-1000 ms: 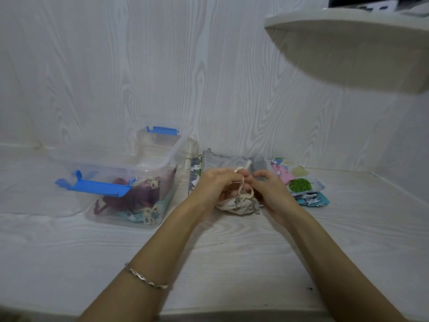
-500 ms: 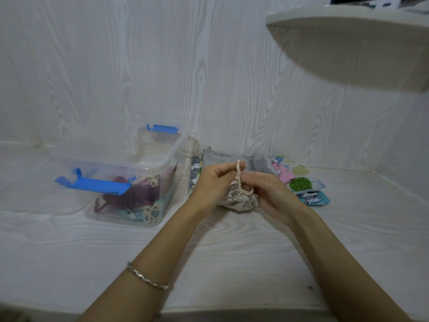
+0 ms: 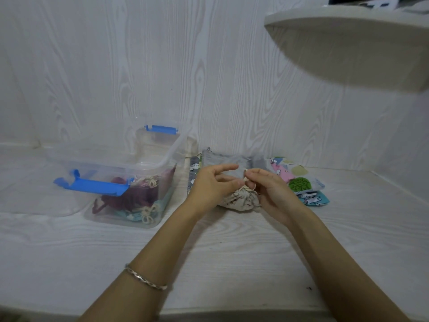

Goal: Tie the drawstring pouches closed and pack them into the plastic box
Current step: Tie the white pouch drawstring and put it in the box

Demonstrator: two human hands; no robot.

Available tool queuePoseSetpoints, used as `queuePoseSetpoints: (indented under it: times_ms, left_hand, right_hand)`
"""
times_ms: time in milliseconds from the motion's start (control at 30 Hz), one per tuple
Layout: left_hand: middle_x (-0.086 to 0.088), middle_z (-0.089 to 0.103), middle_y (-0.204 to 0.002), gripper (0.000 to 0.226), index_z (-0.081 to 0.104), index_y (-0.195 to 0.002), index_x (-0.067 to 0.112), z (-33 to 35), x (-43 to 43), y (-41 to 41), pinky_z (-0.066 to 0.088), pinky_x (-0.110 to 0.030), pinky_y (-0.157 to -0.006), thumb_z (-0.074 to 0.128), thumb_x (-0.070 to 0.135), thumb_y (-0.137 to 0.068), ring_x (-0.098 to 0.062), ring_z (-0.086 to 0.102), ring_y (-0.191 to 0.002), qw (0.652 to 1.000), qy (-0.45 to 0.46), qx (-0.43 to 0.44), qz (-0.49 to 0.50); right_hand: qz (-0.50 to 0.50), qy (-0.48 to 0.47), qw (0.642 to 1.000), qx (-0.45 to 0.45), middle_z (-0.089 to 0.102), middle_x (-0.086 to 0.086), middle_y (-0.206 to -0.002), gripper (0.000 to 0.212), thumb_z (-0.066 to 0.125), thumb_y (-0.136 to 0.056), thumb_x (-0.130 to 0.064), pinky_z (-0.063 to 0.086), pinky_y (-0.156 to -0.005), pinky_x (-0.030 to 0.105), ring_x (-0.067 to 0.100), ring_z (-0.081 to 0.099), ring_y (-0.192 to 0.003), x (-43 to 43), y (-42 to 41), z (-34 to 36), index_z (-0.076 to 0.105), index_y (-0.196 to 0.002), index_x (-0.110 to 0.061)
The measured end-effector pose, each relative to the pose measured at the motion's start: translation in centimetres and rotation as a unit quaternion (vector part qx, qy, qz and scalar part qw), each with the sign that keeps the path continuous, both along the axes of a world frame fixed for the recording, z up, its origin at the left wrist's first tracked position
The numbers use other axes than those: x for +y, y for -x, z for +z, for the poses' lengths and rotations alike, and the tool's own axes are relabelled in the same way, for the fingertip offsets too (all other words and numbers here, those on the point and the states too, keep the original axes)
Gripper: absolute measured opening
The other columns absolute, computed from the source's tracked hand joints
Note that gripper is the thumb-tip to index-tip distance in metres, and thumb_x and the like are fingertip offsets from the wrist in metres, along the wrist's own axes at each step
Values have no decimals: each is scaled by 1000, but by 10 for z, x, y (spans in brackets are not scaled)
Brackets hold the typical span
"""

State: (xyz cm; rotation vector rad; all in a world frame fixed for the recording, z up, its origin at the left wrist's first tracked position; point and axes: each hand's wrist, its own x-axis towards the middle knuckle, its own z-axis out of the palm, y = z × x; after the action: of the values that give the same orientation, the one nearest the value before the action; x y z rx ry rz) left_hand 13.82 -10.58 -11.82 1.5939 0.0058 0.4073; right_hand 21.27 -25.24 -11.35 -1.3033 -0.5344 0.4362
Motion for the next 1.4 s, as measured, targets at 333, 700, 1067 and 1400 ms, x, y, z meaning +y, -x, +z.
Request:
queuePoseSetpoints:
  times_ms: [333,700,1067,1400]
  left_hand:
    - [8,67,-81,20,72,-95,21,-1,1,-6,48,-15,-68,57,8,-93,3,58,-70,984,-117,-65,118]
    - [-2,68,-71,16,75,-92,4,-8,7,-10,43,-17,-59,69,17,-87,-2,55,-60,992,-108,-26,54]
    - [4,65,-75,12,69,-84,16,-7,8,-11,51,-40,-71,68,28,-87,-17,58,-71,970,-228,-48,71]
    - [1,66,-78,9,71,-90,14,-5,6,-8,51,-38,-73,65,20,-89,-19,60,-73,966,-241,-56,69]
  right_hand:
    - [-61,80,991,-90,65,-2,-73,4,63,-92,-20,40,-64,21,11,54,-69,3,5,0,65,-88,-18]
    - [-61,38,991,-115,65,9,-81,20,67,-82,7,49,-72,23,16,61,-75,3,10,2,61,-87,-11]
    - [-185,187,888,-378,69,-6,-86,6,69,-84,-14,52,-80,24,8,66,-85,4,7,-5,74,-83,-18]
    - [-3,20,998,51,66,32,-111,36,59,-82,-10,51,-93,41,36,65,-101,6,3,-2,65,-107,14]
